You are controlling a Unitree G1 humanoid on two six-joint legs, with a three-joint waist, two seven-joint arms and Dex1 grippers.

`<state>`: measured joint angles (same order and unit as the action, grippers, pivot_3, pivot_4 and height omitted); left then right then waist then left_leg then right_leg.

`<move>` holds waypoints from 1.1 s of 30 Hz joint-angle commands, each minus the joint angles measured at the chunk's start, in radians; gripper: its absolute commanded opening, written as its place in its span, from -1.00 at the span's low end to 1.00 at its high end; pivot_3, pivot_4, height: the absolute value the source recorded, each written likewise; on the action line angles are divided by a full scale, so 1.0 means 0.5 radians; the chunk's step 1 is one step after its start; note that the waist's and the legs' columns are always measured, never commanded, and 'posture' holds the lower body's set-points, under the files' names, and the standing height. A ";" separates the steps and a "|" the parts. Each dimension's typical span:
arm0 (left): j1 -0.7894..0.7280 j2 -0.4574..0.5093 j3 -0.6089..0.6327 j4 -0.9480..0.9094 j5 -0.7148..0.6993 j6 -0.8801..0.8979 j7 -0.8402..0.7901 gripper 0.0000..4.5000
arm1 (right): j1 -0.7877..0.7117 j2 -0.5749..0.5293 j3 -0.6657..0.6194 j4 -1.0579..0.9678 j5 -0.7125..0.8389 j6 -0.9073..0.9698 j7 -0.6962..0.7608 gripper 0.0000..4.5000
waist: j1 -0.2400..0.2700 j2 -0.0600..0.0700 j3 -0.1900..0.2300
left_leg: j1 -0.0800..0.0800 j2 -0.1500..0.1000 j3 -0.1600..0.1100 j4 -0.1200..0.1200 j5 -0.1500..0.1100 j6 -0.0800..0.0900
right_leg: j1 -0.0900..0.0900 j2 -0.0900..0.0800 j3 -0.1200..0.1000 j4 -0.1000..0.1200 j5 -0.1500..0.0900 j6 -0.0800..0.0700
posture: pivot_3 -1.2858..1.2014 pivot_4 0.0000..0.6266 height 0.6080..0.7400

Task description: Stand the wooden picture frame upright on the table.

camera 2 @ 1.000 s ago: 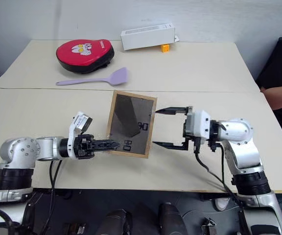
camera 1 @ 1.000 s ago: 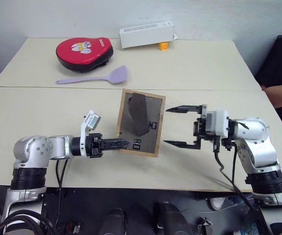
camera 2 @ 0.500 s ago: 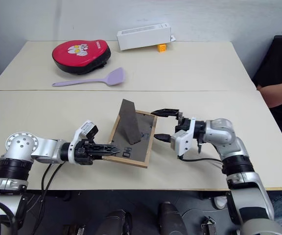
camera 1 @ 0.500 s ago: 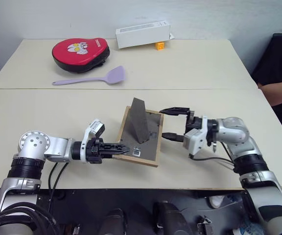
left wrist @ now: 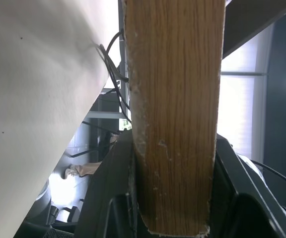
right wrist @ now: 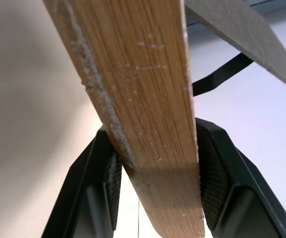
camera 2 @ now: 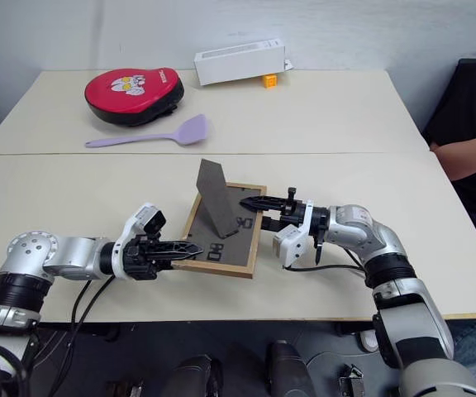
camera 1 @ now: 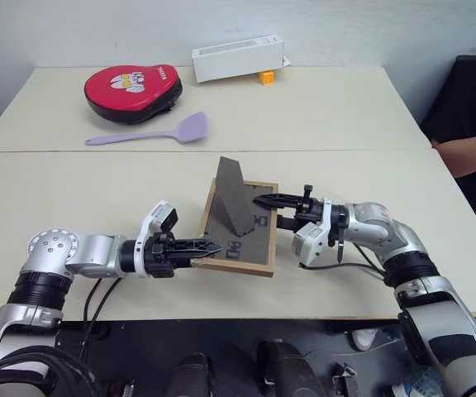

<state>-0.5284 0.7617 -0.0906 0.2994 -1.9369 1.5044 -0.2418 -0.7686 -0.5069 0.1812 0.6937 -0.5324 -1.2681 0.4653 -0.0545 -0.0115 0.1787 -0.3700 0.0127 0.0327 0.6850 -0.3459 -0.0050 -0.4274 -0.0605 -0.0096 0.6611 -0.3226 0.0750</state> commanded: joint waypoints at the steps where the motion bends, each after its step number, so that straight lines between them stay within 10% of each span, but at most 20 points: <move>1: 0.039 -0.082 0.166 -0.252 -0.071 -0.252 0.200 -0.44 | -0.042 0.019 -0.014 -0.040 0.096 0.021 -0.150 -0.29 | 0.000 0.000 0.000 | 0.000 0.000 0.000 0.000 0.000 0.000 | 0.000 0.000 0.000 0.000 0.000 0.000 | 0.03 -0.52 1.00; 11: 0.193 0.200 0.491 -0.433 -0.071 -0.323 0.185 0.99 | -0.029 -0.012 0.039 -0.086 0.139 0.043 -0.256 -0.42 | -0.015 -0.001 -0.001 | 0.001 0.002 0.001 -0.002 0.001 -0.002 | -0.001 0.001 0.002 0.000 0.000 -0.001 | 0.03 -0.52 1.00; 14: 0.239 0.420 0.647 -0.372 0.087 -0.335 0.108 1.00 | -0.010 -0.020 0.051 -0.100 0.191 0.050 -0.266 -0.42 | -0.010 -0.002 -0.001 | 0.001 0.002 0.001 -0.001 0.001 -0.002 | -0.001 0.001 0.001 -0.001 0.000 -0.001 | 0.03 -0.52 1.00; 19: 0.533 0.468 0.904 -0.664 1.266 -1.330 -0.765 1.00 | 0.099 -0.020 0.152 -0.264 0.974 0.402 0.103 -0.42 | -0.009 0.000 0.000 | 0.001 0.001 0.003 -0.004 0.001 -0.002 | 0.000 0.001 0.001 -0.004 -0.001 -0.002 | 0.03 -0.52 1.00; 25: 0.854 0.401 0.926 -0.844 2.030 -2.147 -1.397 1.00 | 0.270 -0.026 0.021 -0.898 2.335 2.204 0.836 -0.43 | 0.011 0.000 0.000 | 0.000 0.002 0.001 -0.003 0.001 0.000 | 0.002 0.000 -0.001 -0.005 -0.001 -0.002 | 0.03 -0.52 1.00; 33: 0.969 0.167 0.823 -1.005 2.460 -2.591 -1.586 1.00 | 0.147 0.051 -0.104 -0.710 2.320 3.140 0.757 -0.43 | 0.044 0.000 0.000 | -0.001 0.003 0.002 -0.005 -0.002 0.004 | -0.002 -0.003 0.000 -0.008 -0.001 -0.003 | 0.03 -0.52 1.00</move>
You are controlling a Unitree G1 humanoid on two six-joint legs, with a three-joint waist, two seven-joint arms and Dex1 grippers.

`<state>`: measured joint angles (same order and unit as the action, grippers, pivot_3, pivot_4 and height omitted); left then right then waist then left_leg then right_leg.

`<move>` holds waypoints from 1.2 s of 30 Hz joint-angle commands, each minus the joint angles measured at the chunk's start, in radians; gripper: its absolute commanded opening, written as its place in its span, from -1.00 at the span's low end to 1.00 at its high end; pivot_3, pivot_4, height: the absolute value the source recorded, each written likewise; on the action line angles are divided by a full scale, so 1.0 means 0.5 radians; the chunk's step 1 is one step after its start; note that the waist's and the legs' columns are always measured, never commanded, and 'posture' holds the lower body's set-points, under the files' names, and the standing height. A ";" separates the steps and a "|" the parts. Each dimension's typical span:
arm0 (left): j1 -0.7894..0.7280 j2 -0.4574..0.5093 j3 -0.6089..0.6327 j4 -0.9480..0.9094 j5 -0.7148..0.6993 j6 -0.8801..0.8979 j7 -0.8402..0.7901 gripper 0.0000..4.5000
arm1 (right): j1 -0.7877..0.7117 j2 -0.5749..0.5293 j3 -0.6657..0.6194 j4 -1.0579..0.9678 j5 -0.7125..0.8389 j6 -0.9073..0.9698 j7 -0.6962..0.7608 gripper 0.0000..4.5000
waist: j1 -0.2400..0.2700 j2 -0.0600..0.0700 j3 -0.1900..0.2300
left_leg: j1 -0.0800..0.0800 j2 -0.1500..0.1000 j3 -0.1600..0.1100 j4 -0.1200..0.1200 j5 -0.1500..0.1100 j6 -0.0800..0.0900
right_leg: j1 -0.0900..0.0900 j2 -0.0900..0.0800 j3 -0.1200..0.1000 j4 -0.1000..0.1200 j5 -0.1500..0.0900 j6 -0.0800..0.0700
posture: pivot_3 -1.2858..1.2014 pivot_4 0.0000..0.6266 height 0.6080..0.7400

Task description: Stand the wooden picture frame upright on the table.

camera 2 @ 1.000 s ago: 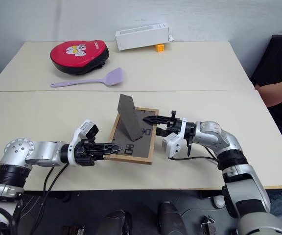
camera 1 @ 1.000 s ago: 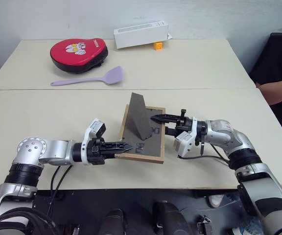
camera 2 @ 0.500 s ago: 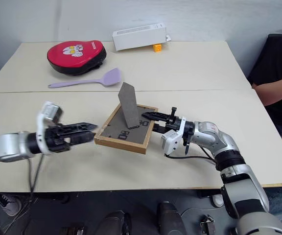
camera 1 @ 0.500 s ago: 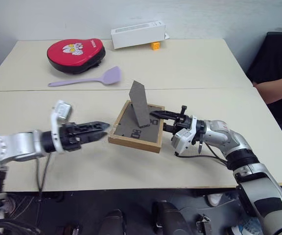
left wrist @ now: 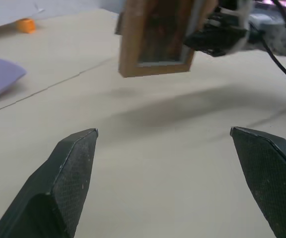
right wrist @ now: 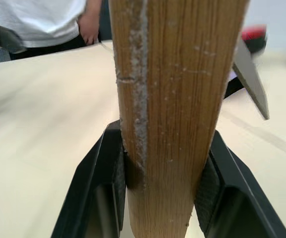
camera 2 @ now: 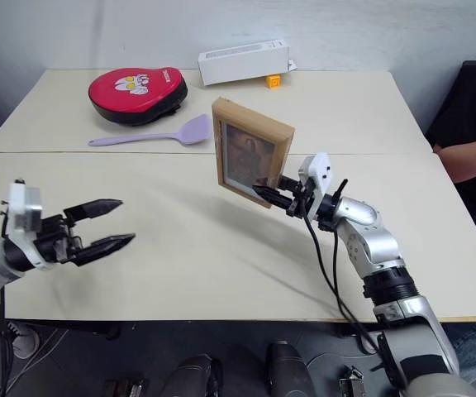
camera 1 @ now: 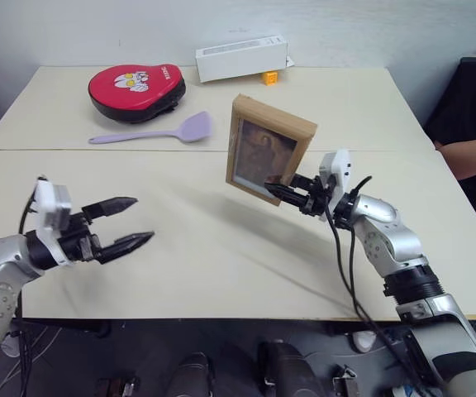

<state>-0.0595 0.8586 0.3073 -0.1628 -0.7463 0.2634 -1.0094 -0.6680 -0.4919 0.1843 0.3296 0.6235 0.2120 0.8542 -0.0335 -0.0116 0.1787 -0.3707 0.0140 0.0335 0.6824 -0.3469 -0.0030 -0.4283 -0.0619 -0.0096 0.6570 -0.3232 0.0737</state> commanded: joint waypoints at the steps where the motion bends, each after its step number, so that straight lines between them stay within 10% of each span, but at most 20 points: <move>1: 0.044 -0.055 0.027 -0.096 0.087 -0.115 -0.045 1.00 | -0.056 0.030 -0.111 0.044 -0.033 0.184 -0.006 -0.43 | 0.002 0.000 0.000 | 0.000 0.000 0.000 0.000 0.000 0.000 | 0.000 0.000 0.000 0.000 0.000 0.000 | 0.03 -0.52 1.00; 15: 0.130 -0.150 0.030 -0.140 0.170 -0.073 -0.041 1.00 | -0.012 0.234 -0.357 0.348 -0.278 0.185 -0.175 -0.43 | -0.006 0.000 -0.001 | 0.003 0.000 0.002 -0.001 -0.001 0.002 | 0.002 0.000 0.001 0.003 0.000 0.000 | 0.03 -0.52 1.00; 25: 0.148 -0.124 0.071 -0.079 0.155 0.014 -0.068 1.00 | 0.115 0.111 -0.336 0.040 -0.353 0.129 0.197 0.99 | 0.001 0.000 -0.001 | -0.001 0.000 0.002 -0.003 -0.002 0.004 | 0.001 0.000 0.000 0.003 0.001 0.001 | 0.03 -0.52 1.00; 29: 0.205 -0.141 0.105 -0.009 0.270 -0.104 -0.064 1.00 | 0.254 -0.007 -0.373 -0.073 -0.394 0.008 0.324 0.99 | 0.004 0.000 -0.001 | 0.000 0.000 0.001 -0.003 -0.002 0.004 | 0.001 0.000 0.000 0.002 0.001 0.001 | 0.03 -0.52 1.00; 36: 0.468 -0.182 0.348 0.086 0.463 -0.234 0.133 1.00 | 0.833 -0.393 -0.606 -0.189 -0.521 -1.256 0.893 0.99 | 0.018 0.000 -0.001 | 0.001 -0.001 0.003 -0.004 -0.005 0.008 | 0.002 0.000 0.001 -0.006 0.001 0.001 | 0.03 -0.52 1.00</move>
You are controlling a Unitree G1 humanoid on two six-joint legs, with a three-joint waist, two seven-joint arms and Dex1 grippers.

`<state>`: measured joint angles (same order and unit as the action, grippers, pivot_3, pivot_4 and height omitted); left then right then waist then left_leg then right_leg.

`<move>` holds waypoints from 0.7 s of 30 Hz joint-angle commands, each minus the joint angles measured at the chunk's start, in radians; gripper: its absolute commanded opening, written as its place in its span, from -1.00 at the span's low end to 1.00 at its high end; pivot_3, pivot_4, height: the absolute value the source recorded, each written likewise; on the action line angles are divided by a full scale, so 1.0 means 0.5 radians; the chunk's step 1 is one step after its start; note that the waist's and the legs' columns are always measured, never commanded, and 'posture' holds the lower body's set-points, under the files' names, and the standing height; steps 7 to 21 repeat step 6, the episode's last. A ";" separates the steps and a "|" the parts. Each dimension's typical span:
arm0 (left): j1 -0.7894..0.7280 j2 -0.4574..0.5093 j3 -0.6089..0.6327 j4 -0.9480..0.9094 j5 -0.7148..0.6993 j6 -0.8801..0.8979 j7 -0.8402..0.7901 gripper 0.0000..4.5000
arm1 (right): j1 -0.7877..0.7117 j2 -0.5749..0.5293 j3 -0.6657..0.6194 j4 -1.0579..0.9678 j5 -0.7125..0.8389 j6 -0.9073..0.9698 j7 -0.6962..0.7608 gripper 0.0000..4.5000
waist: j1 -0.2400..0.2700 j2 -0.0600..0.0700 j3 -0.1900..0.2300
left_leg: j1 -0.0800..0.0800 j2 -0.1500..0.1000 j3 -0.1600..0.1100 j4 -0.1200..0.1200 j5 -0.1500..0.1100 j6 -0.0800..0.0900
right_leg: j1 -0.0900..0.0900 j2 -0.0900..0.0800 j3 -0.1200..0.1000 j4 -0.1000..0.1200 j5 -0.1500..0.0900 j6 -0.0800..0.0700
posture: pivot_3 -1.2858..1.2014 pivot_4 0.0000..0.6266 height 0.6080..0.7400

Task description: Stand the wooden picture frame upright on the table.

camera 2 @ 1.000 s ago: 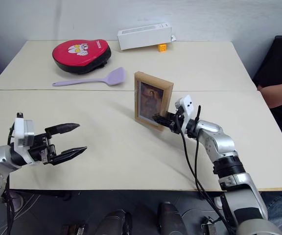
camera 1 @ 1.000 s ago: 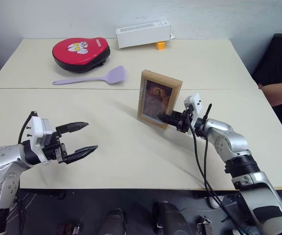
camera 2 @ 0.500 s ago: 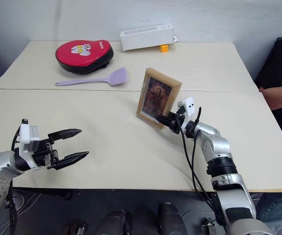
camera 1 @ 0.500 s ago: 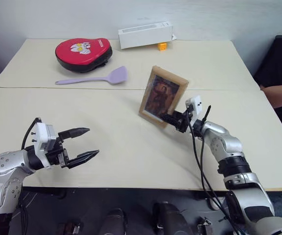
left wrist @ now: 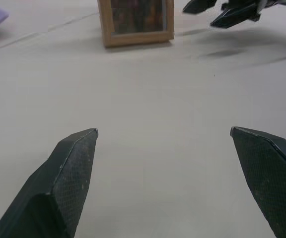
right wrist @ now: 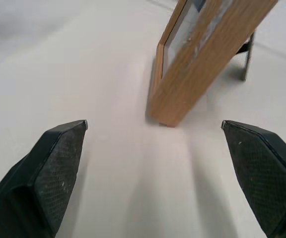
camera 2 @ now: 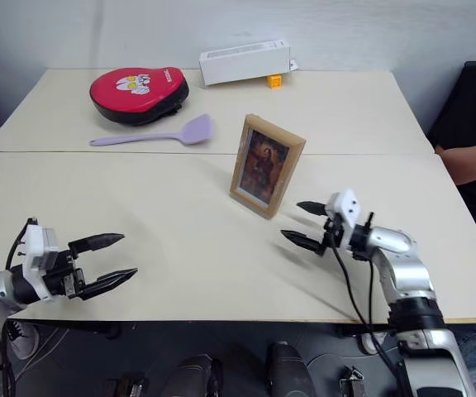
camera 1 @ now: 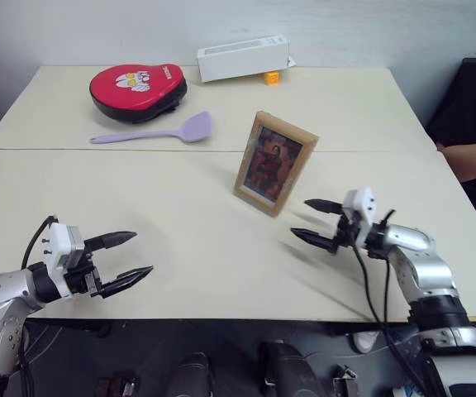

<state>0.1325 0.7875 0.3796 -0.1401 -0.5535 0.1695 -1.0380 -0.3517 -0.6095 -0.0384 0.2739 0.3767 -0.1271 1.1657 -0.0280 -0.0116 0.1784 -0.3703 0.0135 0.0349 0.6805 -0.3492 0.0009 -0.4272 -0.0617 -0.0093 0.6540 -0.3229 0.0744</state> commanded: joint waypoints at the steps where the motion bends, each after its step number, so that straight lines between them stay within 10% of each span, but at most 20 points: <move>1: 0.085 -0.079 0.259 0.043 0.027 0.020 0.273 1.00 | 0.249 -0.177 -0.176 -0.087 -0.033 -0.645 0.271 0.99 | 0.008 0.000 0.000 | 0.001 0.000 -0.001 -0.003 -0.001 0.002 | 0.002 0.000 -0.002 -0.003 0.000 0.000 | 0.03 -0.52 1.00; 21: 0.144 -0.133 0.283 0.094 0.153 -0.167 0.256 1.00 | 0.308 -0.174 -0.179 -0.010 -0.094 -0.837 0.203 0.99 | -0.022 -0.004 -0.001 | 0.014 0.001 0.002 0.002 -0.005 0.009 | 0.012 0.000 0.002 0.001 0.001 0.001 | 0.03 -0.52 1.00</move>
